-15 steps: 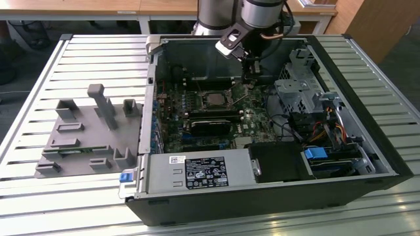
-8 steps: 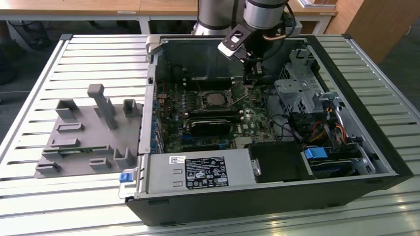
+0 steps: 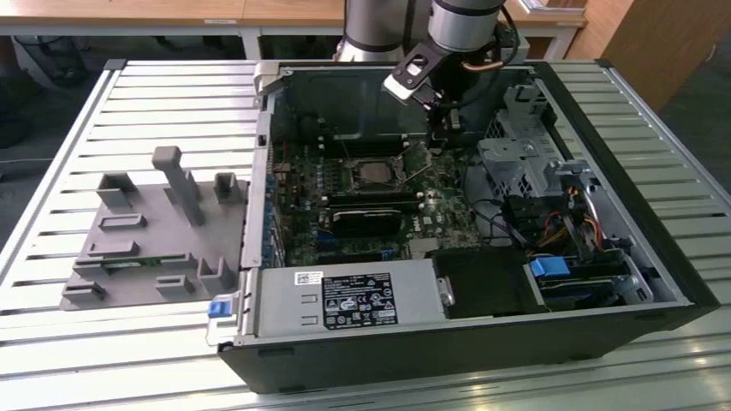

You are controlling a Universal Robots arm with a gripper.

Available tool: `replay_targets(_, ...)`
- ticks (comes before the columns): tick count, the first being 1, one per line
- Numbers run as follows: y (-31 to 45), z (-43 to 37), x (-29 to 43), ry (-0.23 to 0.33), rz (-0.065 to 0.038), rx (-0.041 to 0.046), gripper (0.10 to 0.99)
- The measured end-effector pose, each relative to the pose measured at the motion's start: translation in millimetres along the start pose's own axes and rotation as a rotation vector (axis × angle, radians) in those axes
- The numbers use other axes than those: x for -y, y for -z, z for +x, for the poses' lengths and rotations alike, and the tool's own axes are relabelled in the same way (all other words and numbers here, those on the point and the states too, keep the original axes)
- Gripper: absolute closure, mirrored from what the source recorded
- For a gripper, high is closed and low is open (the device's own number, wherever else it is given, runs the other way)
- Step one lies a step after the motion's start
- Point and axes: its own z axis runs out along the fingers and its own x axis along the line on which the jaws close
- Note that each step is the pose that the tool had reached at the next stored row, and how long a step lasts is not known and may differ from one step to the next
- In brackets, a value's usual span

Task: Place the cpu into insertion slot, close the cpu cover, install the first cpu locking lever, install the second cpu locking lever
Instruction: 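Close the cpu cover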

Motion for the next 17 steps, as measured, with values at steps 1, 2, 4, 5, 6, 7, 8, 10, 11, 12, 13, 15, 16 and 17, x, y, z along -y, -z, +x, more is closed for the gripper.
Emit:
replay_targets(1, -0.1, 0.0, -0.6, 0.0, 0.0, 0.0001, 0.918)
replay_targets(2, -0.2, 0.0, -1.1, 0.0, 0.0, 0.0, 0.918)
replay_targets(4, -0.4, 0.0, -2.3, 0.0, 0.0, -0.0003, 0.918)
replay_targets(5, -0.4, 0.0, -3.1, 0.0, 0.0, -0.0003, 0.918)
replay_targets(6, -0.5, 0.0, -3.9, 0.0, 0.0, -0.0003, 0.918)
replay_targets(7, -0.5, 0.0, -5.1, 0.0, 0.001, -0.0002, 0.918)
replay_targets(8, -0.5, 0.0, -6.2, 0.0, 0.001, -0.0002, 0.918)
replay_targets(10, -0.6, 0.0, -7.8, 0.0, 0.001, -0.0002, 0.918)
replay_targets(11, -0.7, -0.1, -8.5, 0.0, 0.001, -0.0002, 0.918)
replay_targets(12, -0.7, -0.1, -9.3, 0.0, 0.001, -0.0001, 0.918)
replay_targets(13, -0.9, -0.1, -10.0, 0.0, 0.001, -0.0002, 0.918)
replay_targets(15, -1.2, -0.1, -11.7, 0.0, 0.002, -0.0002, 0.918)
replay_targets(16, -1.4, -0.2, -12.4, 0.0, 0.002, -0.0001, 0.918)
replay_targets(17, -1.7, -0.2, -13.0, 0.0, 0.003, -0.0001, 0.918)
